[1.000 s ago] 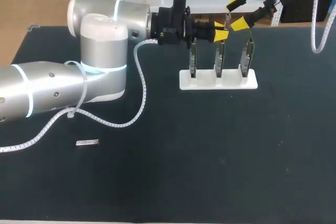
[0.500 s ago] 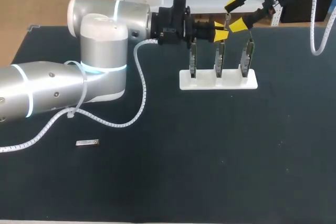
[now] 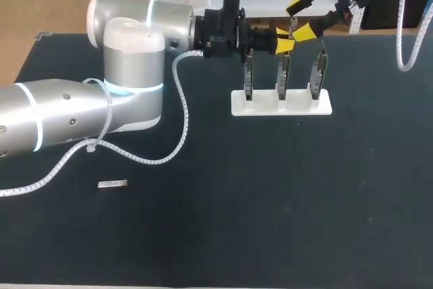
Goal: Pick up the optical module with the left hand, and insert it into the network port with the right hand.
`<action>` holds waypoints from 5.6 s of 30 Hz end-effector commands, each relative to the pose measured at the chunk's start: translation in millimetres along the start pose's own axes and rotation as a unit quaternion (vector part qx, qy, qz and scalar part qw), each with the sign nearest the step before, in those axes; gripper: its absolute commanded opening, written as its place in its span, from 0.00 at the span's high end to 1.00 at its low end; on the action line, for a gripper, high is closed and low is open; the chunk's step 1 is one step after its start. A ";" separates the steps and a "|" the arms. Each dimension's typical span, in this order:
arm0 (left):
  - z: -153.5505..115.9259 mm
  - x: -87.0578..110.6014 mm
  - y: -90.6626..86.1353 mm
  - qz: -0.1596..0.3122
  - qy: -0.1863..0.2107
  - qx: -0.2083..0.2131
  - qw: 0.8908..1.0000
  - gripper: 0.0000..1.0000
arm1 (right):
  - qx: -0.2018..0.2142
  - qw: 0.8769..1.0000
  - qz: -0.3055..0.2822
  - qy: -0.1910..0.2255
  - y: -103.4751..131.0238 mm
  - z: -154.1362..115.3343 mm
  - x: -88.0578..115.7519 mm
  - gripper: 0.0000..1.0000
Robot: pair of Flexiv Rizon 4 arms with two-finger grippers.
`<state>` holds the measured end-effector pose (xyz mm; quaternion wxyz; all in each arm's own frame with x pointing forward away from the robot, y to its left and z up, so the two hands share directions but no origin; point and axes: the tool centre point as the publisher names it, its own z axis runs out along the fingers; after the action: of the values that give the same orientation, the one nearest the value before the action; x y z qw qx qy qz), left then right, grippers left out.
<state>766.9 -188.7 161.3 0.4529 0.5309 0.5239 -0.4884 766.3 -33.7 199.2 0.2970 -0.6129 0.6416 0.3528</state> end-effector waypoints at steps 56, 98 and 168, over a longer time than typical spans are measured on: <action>0.3 0.1 1.5 0.000 0.001 0.001 1.000 0.00 | 0.001 1.000 0.002 0.001 -2.5 1.6 3.1 1.00; -21.0 22.0 -7.3 0.002 0.182 -0.035 0.983 0.00 | 0.006 1.000 -0.001 -0.002 -4.7 -3.7 5.2 1.00; -25.3 36.1 -6.2 -0.012 0.230 -0.012 0.973 0.00 | 0.008 1.000 0.001 -0.007 -4.6 -3.9 7.7 1.00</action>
<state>758.8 -158.6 128.3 0.3236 0.6160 0.6259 -0.3522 771.9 -40.4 194.7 0.3046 -0.6079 0.6431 0.3524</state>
